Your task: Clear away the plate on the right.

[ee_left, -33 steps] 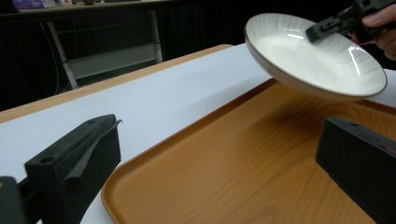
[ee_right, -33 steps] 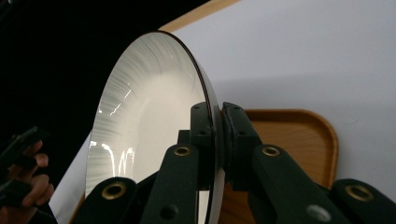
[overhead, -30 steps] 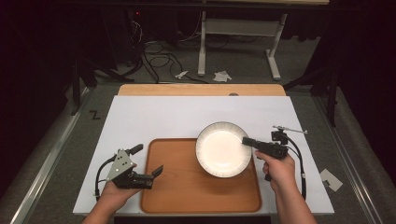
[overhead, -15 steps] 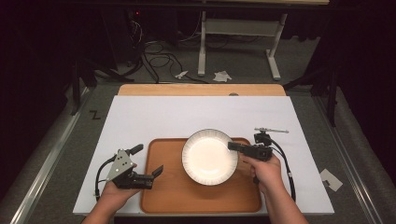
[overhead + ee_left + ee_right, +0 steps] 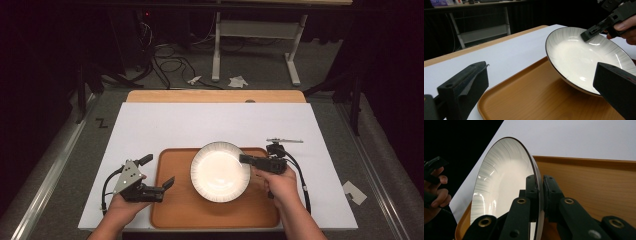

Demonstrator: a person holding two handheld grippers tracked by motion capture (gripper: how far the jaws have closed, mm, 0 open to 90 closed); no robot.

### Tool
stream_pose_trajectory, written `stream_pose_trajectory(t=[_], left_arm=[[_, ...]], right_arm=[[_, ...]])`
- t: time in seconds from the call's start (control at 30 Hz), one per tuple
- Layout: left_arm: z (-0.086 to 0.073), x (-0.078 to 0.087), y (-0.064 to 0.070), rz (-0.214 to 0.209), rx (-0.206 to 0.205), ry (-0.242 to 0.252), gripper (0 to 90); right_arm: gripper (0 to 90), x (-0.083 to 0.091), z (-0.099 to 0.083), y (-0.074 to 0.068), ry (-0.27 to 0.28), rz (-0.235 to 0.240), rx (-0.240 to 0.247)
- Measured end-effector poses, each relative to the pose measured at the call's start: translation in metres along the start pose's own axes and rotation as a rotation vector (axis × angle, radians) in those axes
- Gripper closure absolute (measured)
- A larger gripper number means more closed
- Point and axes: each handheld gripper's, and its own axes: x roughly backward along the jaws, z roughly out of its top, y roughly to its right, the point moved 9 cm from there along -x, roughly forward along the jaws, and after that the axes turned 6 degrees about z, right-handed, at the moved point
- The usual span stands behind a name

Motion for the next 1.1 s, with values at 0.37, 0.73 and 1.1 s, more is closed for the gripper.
stream_pose_trajectory(t=[0.37,0.73,1.1], left_arm=[[0.001,0.000,-0.001,0.000,-0.003,0.004,0.9],[0.001,0.001,-0.002,0.002,-0.002,0.006,0.8],[0.002,0.002,-0.002,0.001,-0.003,0.007,0.8]], right_arm=[[84.9,-0.006,-0.001,-0.008,-0.010,0.007,0.025],[84.9,-0.010,-0.005,-0.010,-0.027,0.002,0.037],[84.8,-0.016,-0.015,-0.010,-0.080,-0.018,0.061]])
